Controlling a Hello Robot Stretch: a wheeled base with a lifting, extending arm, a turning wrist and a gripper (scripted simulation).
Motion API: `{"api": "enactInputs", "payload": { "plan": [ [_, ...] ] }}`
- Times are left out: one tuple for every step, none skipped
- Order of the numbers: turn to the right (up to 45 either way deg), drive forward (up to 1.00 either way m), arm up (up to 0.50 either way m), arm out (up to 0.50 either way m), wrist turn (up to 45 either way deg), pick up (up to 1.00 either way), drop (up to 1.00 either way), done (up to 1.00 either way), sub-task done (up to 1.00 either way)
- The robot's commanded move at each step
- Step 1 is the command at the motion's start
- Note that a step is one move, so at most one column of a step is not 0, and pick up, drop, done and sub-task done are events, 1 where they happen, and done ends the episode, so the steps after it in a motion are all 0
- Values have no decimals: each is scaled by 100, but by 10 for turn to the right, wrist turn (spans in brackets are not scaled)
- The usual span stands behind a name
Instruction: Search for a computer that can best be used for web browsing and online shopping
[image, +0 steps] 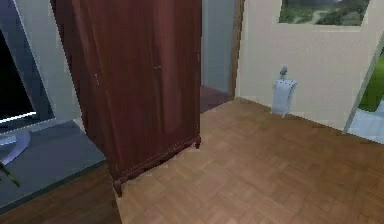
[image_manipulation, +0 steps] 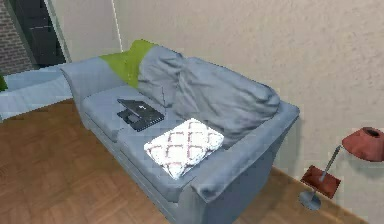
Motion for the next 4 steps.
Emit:
{"api": "enactInputs", "payload": {
  "plan": [
    [0, 40, 0, 0, 0, 0, 0, 0, 0],
    [450, 0, 0, 0, 0, 0, 0, 0, 0],
    [210, 0, 0, 0, 0, 0, 0, 0, 0],
    [0, 30, 0, 0, 0, 0, 0, 0, 0]
  ]
}}
